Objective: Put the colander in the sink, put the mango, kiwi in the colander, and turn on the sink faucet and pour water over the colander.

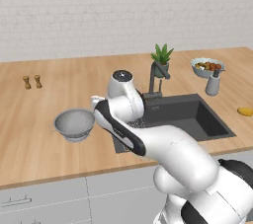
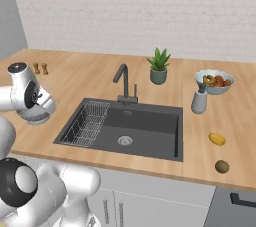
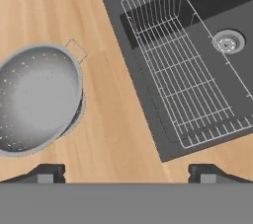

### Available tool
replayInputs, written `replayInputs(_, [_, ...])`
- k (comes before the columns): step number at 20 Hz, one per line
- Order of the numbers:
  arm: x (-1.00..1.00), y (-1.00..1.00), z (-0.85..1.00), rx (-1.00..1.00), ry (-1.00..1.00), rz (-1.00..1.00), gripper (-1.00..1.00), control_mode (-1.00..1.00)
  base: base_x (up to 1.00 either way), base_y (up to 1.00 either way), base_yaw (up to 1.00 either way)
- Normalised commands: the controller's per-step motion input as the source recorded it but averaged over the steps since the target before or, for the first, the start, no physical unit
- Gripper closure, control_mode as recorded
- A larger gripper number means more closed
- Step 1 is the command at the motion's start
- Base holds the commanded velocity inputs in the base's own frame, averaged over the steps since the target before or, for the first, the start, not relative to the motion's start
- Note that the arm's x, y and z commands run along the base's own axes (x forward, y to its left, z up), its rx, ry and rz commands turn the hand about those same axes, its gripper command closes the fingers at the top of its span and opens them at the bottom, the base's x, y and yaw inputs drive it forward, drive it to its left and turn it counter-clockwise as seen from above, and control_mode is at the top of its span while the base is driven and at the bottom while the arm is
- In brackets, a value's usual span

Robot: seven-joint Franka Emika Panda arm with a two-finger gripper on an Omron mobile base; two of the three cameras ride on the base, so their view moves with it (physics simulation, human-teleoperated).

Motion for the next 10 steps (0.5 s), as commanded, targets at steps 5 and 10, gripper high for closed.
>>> replayInputs(5, [0.63,0.35,-0.40,0.00,0.12,-0.03,-1.00,-1.00,0.00,0.00,0.00])
replayInputs(10, [0.42,0.26,-0.38,0.00,0.12,-0.01,-1.00,-1.00,0.00,0.00,0.00])
